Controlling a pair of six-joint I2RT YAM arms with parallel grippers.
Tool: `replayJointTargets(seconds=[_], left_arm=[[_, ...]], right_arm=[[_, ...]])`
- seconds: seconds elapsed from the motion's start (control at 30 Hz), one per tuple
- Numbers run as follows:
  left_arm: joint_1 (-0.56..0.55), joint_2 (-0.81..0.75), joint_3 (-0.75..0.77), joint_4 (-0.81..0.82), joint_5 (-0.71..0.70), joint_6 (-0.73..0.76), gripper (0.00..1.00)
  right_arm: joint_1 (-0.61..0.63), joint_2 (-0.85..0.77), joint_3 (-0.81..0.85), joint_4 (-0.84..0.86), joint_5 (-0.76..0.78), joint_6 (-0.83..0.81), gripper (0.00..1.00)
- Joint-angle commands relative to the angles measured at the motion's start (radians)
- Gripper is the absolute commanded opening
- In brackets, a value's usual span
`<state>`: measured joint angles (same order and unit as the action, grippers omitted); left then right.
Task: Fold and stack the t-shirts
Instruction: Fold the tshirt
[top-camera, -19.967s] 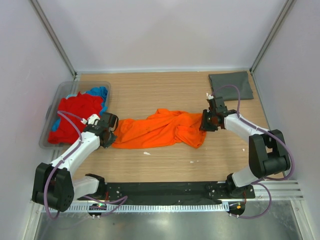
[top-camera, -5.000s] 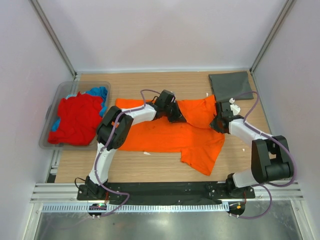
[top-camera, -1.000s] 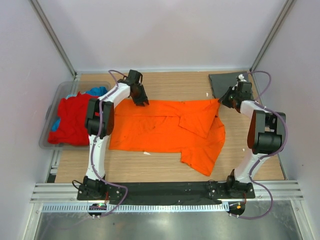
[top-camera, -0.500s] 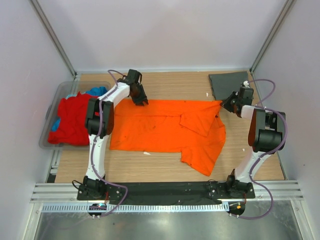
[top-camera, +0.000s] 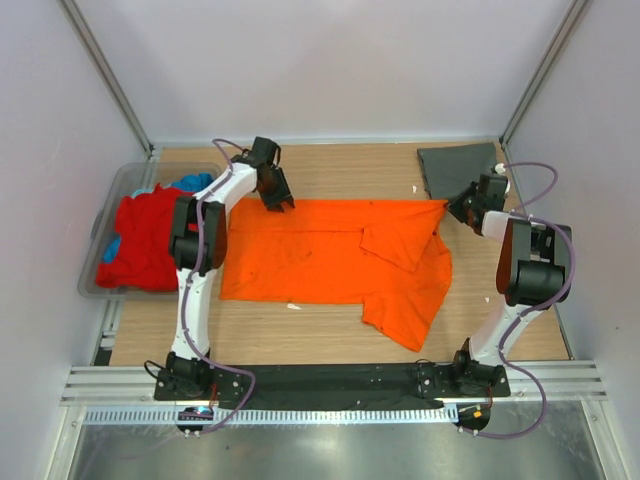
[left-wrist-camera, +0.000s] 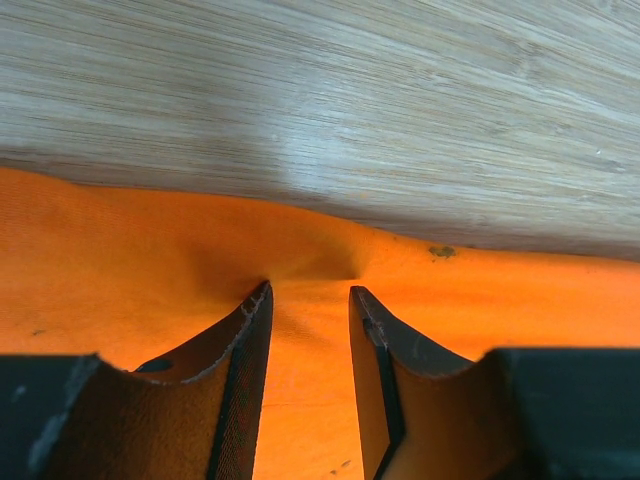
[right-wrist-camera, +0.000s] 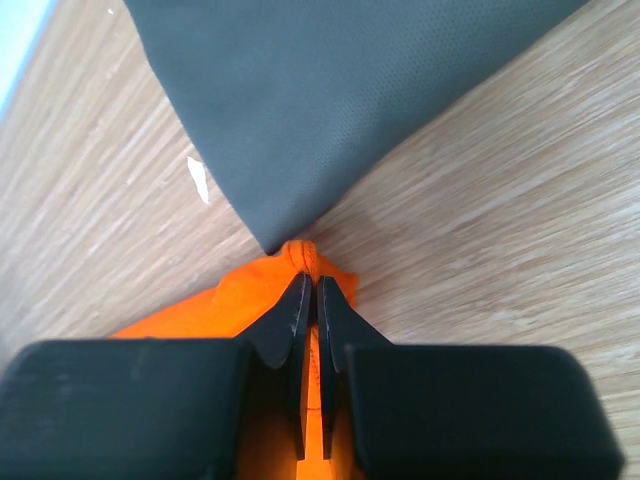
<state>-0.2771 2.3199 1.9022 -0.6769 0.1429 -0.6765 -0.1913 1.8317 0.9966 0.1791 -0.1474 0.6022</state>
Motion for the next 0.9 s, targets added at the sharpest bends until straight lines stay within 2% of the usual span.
replayJointTargets(seconds=[0.0, 0.23, 0.33, 0.4, 0.5, 0.57, 0.63, 0.8, 0.87], left_arm=[[0.023, 0.018, -0.009, -0.062, -0.058, 0.017, 0.39], [0.029, 0.029, -0.048, -0.064, -0.124, 0.032, 0.39], [0.036, 0.023, -0.046, -0.072, -0.135, 0.028, 0.38], [0.038, 0.006, -0.042, -0.067, -0.125, 0.02, 0.38], [0.038, -0.074, -0.043, -0.031, -0.094, 0.012, 0.39], [0.033, -0.141, -0.035, -0.013, -0.075, 0.012, 0.42], [0.029, -0.178, -0.012, -0.012, -0.031, 0.012, 0.43], [-0.034, -0.278, -0.063, 0.054, 0.084, 0.028, 0.43], [-0.08, -0.312, -0.155, 0.121, 0.153, 0.022, 0.44]], right_arm=[[-0.008, -0.043, 0.001, 0.078, 0.026, 0.062, 0.09], [-0.01, 0.006, -0.015, 0.145, -0.003, 0.114, 0.07], [-0.008, 0.021, -0.004, 0.152, -0.015, 0.134, 0.14], [-0.008, 0.006, 0.008, 0.136, -0.014, 0.139, 0.22], [-0.008, -0.058, 0.066, -0.047, 0.052, 0.134, 0.33], [-0.004, -0.09, 0.124, -0.238, 0.098, 0.134, 0.38], [0.007, -0.139, 0.143, -0.39, 0.13, 0.139, 0.38], [0.091, -0.277, 0.027, -0.472, 0.21, 0.169, 0.38], [0.133, -0.323, -0.01, -0.504, 0.229, 0.192, 0.38]])
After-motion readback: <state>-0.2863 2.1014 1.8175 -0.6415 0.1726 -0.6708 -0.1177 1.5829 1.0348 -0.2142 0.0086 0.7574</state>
